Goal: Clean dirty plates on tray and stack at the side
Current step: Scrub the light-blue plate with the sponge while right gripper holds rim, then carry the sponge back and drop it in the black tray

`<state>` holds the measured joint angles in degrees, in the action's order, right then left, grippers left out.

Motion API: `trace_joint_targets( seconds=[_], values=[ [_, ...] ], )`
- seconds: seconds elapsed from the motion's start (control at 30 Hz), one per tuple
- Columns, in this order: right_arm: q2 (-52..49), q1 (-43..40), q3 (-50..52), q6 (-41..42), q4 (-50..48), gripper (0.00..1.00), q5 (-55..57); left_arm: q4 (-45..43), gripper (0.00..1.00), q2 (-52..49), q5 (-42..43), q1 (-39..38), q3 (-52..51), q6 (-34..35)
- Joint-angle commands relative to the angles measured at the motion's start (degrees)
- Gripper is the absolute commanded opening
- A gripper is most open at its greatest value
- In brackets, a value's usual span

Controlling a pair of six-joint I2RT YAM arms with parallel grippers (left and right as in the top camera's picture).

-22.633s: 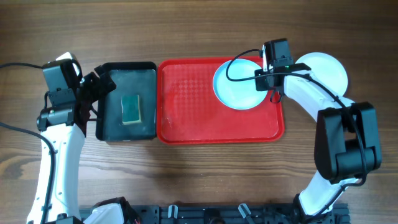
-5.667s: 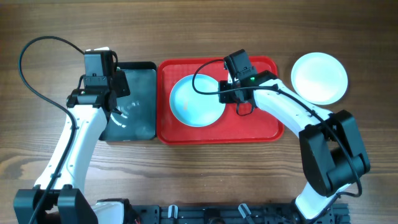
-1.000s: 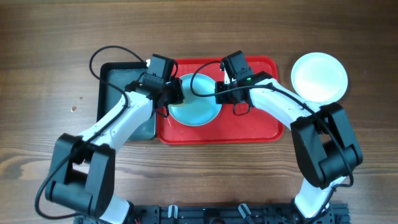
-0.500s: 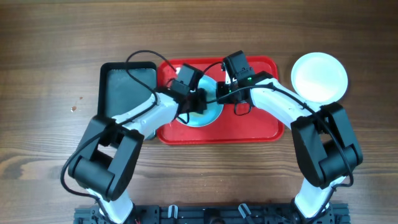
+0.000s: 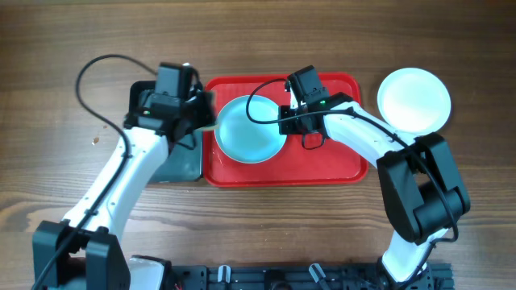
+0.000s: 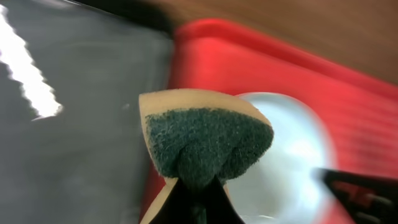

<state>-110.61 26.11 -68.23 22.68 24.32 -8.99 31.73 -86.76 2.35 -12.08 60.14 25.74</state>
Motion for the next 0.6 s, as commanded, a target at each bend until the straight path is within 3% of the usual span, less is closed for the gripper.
trace_joint_targets(
  seconds=[0.0,0.1,0.2,0.27,0.57],
  values=[
    [-0.61,0.28,-0.68,-0.2,-0.28,0.04,-0.98,4.74,0.04,-0.42,-11.45,6.25,-0.15,-9.53],
    [-0.61,0.28,-0.68,-0.2,-0.37,0.04,-1.01,6.19,0.04,-0.42,-11.34,12.11,-0.9,-16.55],
    [-0.61,0.28,-0.68,-0.2,-0.48,0.04,-1.01,1.99,0.04,-0.46,-8.15,13.86,-4.79,-22.64],
    [-0.61,0.28,-0.68,-0.2,-0.52,0.04,-1.01,1.7,0.04,-0.46,-4.44,13.79,-6.12,-24.06],
    [-0.61,0.28,-0.68,-0.66,-0.5,0.04,-0.98,0.17,0.04,-0.48,-4.52,13.86,-8.61,-23.78]
  ],
)
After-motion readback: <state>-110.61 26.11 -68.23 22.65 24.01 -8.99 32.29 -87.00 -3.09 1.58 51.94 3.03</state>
